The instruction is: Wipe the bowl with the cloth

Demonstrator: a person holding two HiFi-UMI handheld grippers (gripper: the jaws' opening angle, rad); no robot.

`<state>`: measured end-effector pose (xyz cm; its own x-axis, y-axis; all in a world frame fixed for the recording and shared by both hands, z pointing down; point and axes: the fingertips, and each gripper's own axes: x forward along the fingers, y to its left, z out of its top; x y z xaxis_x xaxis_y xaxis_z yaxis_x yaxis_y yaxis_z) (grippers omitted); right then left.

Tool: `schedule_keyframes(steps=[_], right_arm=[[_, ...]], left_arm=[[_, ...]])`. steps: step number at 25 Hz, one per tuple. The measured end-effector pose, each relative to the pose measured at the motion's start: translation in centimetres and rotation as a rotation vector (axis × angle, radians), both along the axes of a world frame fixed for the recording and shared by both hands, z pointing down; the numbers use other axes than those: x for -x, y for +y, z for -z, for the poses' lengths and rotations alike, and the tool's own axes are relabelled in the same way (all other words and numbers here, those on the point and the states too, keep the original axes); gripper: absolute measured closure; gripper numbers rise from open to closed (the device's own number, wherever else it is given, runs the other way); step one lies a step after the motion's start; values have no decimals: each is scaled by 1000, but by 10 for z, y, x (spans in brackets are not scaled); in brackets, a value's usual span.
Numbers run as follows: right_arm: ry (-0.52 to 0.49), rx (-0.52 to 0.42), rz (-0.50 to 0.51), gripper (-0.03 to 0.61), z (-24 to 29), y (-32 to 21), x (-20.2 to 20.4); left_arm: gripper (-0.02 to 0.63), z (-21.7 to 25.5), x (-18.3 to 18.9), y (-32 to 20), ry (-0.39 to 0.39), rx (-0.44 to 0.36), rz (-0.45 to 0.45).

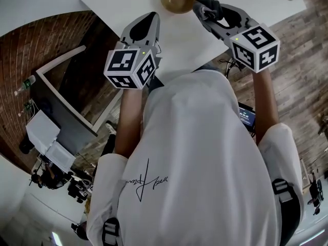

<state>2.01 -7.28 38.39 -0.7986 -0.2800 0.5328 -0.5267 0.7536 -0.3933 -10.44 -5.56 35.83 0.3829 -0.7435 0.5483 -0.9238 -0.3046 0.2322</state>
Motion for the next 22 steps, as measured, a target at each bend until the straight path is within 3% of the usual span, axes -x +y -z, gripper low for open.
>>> schedule_keyframes(steps=[18,22], right_arm=[[30,30,15,397,-25,-44,10],[31,37,-5,397,-30,-54,12]], left_arm=[[611,-32,11,-50,-11,57,1],[568,-48,13,-59,-19,91,-5]])
